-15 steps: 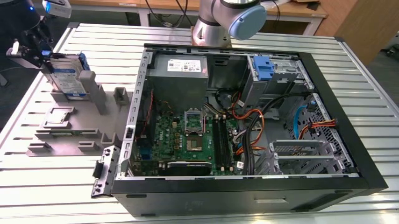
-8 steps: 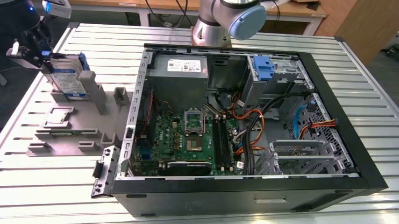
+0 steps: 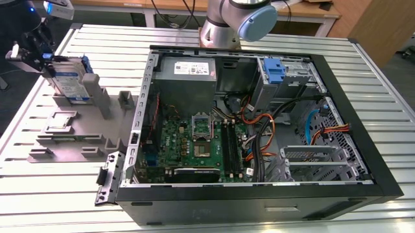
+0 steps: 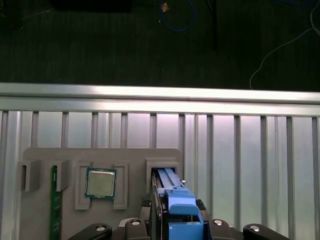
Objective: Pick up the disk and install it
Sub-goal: 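Pick up the disk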
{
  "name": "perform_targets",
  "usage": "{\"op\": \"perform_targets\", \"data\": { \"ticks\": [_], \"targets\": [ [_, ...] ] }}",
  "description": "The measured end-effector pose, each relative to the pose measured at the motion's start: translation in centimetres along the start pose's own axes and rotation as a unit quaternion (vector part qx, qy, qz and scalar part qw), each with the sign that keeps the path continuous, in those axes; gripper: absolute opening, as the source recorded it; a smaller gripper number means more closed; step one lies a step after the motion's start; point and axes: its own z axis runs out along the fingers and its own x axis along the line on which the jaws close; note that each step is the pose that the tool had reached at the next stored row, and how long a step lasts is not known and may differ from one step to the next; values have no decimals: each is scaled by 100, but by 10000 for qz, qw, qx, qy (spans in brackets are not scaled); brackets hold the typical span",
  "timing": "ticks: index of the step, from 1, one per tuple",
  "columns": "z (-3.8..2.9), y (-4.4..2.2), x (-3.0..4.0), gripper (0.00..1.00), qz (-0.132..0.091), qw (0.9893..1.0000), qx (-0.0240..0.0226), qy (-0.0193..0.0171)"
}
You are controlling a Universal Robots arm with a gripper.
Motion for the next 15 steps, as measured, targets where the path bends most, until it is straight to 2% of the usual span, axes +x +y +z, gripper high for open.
{"op": "perform_targets", "data": {
  "ticks": [9, 15],
  "targets": [
    [3, 0, -27, 45, 2, 10000, 1, 7],
    [4, 0, -30, 45, 9, 10000, 1, 58]
  ]
}}
